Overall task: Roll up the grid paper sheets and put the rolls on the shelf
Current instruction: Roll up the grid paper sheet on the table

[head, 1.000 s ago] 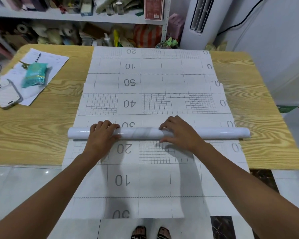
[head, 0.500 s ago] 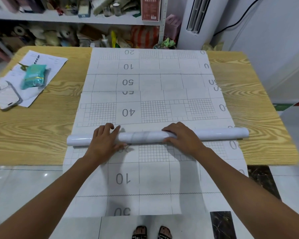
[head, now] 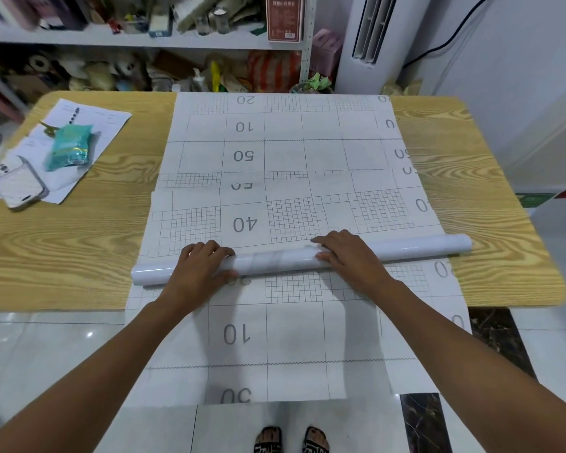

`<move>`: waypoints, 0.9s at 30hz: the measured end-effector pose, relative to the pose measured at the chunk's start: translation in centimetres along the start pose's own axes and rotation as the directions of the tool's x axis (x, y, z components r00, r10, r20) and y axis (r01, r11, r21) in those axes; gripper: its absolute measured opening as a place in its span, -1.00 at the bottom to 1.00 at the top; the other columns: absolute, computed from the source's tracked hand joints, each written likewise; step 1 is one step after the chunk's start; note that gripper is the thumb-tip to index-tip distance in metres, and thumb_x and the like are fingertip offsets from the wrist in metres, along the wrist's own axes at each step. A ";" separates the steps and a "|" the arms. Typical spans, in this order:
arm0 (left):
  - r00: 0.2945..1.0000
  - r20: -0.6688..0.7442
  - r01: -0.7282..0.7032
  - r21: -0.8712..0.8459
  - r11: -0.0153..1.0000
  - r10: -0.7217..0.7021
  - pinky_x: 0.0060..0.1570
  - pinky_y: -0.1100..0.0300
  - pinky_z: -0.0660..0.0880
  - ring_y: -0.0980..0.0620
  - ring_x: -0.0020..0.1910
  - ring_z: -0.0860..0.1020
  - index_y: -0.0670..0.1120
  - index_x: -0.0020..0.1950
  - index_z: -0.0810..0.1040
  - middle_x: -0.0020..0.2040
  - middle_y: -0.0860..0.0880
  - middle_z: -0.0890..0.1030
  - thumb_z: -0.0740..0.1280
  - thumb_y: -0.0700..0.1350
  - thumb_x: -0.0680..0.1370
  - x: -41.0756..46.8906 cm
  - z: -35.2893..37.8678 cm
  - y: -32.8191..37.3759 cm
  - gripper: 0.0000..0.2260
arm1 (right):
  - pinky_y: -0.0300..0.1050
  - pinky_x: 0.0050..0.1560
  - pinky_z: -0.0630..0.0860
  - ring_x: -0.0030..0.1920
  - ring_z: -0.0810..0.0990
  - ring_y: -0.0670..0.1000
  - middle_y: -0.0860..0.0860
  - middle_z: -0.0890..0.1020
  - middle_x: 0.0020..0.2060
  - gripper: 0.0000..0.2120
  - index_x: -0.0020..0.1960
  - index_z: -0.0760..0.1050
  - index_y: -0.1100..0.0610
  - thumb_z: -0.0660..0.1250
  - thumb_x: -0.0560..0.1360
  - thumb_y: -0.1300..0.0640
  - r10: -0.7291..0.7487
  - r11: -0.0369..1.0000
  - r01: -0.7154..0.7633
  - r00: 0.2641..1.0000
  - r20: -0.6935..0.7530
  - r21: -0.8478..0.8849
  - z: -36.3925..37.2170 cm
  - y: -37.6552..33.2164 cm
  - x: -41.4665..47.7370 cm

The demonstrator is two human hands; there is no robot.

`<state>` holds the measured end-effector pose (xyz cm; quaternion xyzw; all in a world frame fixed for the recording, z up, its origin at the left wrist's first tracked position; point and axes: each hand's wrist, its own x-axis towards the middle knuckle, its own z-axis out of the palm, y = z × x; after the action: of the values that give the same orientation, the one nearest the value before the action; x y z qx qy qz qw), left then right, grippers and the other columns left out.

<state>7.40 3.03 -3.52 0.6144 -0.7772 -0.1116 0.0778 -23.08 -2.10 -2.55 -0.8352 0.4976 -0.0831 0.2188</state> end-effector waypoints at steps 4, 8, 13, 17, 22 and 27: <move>0.999 -0.049 0.004 -0.032 0.999 -0.006 -0.02 0.13 0.21 -0.03 -0.10 0.40 -0.08 0.09 0.53 -0.08 -0.05 0.51 0.06 0.18 0.45 -0.5 0.1 -0.2 -0.55 | -0.20 -0.02 0.22 0.00 0.40 -0.02 -0.01 0.53 0.06 -0.51 0.18 0.48 0.09 0.32 0.38 -0.20 -0.003 1.000 0.004 0.997 -0.072 0.015 -0.1 0.9 -0.8; 0.998 -0.070 -0.003 0.004 1.000 0.003 -0.05 0.18 0.14 -0.05 -0.11 0.40 -0.10 0.07 0.54 -0.10 -0.06 0.52 0.06 0.15 0.47 -0.5 0.2 -0.1 -0.56 | -0.22 -0.01 0.21 -0.01 0.36 -0.08 -0.04 0.49 0.05 -0.46 0.20 0.46 0.04 0.50 0.29 -0.10 -0.018 1.000 0.019 0.998 -0.057 0.017 0.1 1.5 -1.1; 0.998 -0.060 0.000 0.076 0.997 0.005 0.03 0.11 0.15 -0.12 -0.14 0.50 -0.11 0.06 0.56 -0.15 -0.06 0.56 0.07 0.08 0.50 0.0 -0.1 -0.2 -0.61 | -0.18 -0.12 0.34 -0.04 0.44 -0.06 -0.09 0.45 0.02 -0.52 0.12 0.44 0.05 0.52 0.28 -0.02 0.040 0.995 -0.033 0.996 -0.081 0.091 0.0 1.6 -1.0; 0.995 -0.092 0.046 0.042 0.998 -0.042 0.13 0.11 0.12 -0.12 -0.08 0.52 -0.11 0.10 0.53 -0.11 -0.05 0.60 0.11 0.02 0.51 0.3 -0.3 0.1 -0.67 | -0.18 -0.21 0.35 -0.11 0.45 -0.08 -0.11 0.46 -0.04 -0.61 0.02 0.45 0.06 0.50 0.31 -0.06 0.040 0.996 -0.033 0.995 -0.088 0.078 0.4 1.7 -1.0; 0.993 -0.104 0.063 0.066 0.996 -0.055 0.11 0.01 0.20 -0.19 -0.01 0.47 -0.13 0.08 0.55 0.02 -0.14 0.53 0.20 0.09 0.48 0.5 0.1 -0.1 -0.65 | -0.14 -0.03 0.37 -0.01 0.35 -0.05 -0.05 0.48 -0.01 -0.60 0.08 0.52 0.09 0.31 0.38 -0.17 0.001 1.000 -0.001 0.994 -0.107 -0.001 0.7 1.7 -0.9; 0.995 -0.077 0.079 0.115 0.990 -0.070 0.08 -0.12 0.33 -0.23 -0.04 0.46 -0.18 0.14 0.54 0.01 -0.20 0.51 0.54 -0.01 0.27 0.5 0.7 -0.1 -0.49 | -0.09 0.06 0.35 0.00 0.34 0.02 -0.02 0.49 0.03 -0.53 0.14 0.54 0.07 0.17 0.43 -0.21 0.022 0.996 -0.031 0.993 -0.119 -0.080 0.5 1.3 -0.9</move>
<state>7.21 2.59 -4.22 0.6503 -0.7555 -0.0459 0.0652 -24.37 -1.76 -3.53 -0.8305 0.5237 -0.1088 0.1558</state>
